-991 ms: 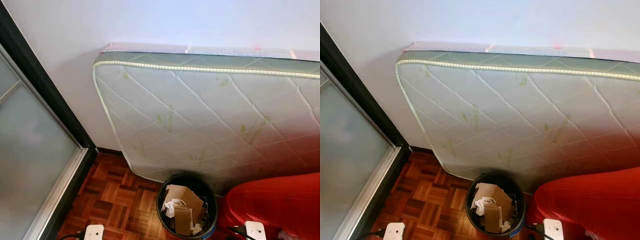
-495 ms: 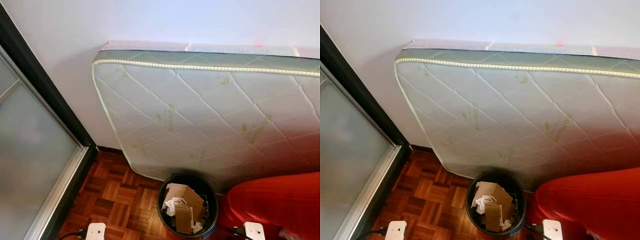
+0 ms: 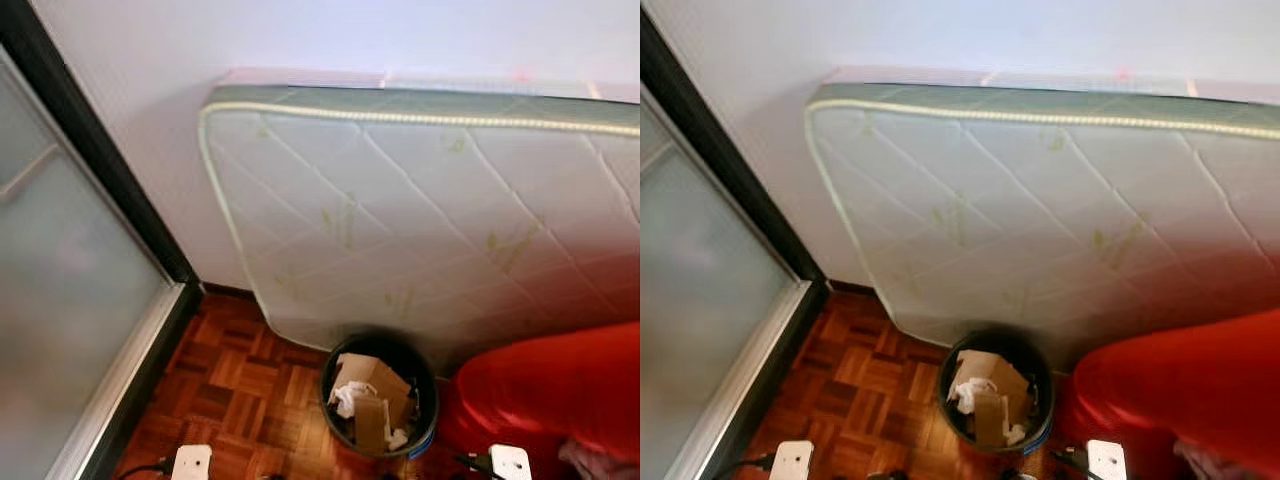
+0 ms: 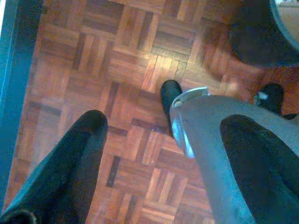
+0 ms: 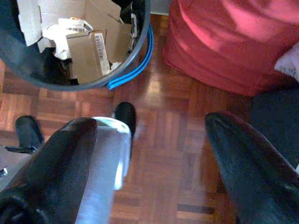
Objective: Clean up the room
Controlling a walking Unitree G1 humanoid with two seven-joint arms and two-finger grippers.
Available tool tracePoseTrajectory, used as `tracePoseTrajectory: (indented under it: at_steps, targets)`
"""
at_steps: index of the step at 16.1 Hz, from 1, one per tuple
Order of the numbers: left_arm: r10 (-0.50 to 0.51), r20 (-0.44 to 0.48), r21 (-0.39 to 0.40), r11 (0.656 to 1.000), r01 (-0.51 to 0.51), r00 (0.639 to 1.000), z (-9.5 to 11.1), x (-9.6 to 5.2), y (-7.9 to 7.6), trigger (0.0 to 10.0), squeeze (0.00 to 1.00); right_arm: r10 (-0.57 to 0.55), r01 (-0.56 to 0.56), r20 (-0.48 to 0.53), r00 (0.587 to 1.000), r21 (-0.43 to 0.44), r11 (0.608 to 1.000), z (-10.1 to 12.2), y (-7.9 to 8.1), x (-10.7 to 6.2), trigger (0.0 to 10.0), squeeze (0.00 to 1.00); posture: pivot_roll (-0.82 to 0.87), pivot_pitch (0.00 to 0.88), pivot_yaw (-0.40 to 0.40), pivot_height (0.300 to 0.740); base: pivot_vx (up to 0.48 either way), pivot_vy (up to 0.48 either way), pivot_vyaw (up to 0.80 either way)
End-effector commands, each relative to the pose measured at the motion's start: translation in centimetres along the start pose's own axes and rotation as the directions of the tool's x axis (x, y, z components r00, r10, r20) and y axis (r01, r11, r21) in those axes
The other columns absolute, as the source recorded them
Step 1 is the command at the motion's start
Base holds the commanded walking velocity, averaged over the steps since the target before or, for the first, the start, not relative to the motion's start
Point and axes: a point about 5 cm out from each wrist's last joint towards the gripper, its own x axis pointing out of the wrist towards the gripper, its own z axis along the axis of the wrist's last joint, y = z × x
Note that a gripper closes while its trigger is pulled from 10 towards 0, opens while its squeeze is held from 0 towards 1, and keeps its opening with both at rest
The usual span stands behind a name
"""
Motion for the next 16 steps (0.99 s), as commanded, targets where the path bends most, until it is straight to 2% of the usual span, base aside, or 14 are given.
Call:
tracePoseTrajectory:
  at_steps: [1,11,16]
  targets:
    - [0.007,-0.029,0.014,1.000,-0.007,1.000,-0.75,-0.22,0.35,10.0,0.00,-0.005,0.005,-0.025,1.000,0.015,1.000,-1.02,0.07,-0.28,10.0,0.00,-0.03,0.119,0.062,0.740,-0.285,0.000,0.00]
    - [0.006,-0.027,0.015,1.000,-0.006,1.000,-0.67,-0.20,0.37,10.0,0.00,-0.006,0.006,-0.025,1.000,0.016,1.000,-1.02,0.17,-0.26,10.0,0.00,-0.03,0.132,0.061,0.740,-0.285,0.000,0.00]
    - [0.013,-0.019,0.005,1.000,-0.013,1.000,-0.23,-0.05,0.35,10.0,0.00,-0.007,0.008,-0.021,1.000,0.019,1.000,-0.87,0.05,-0.23,10.0,0.00,-0.02,0.145,0.049,0.740,0.000,0.000,0.00]
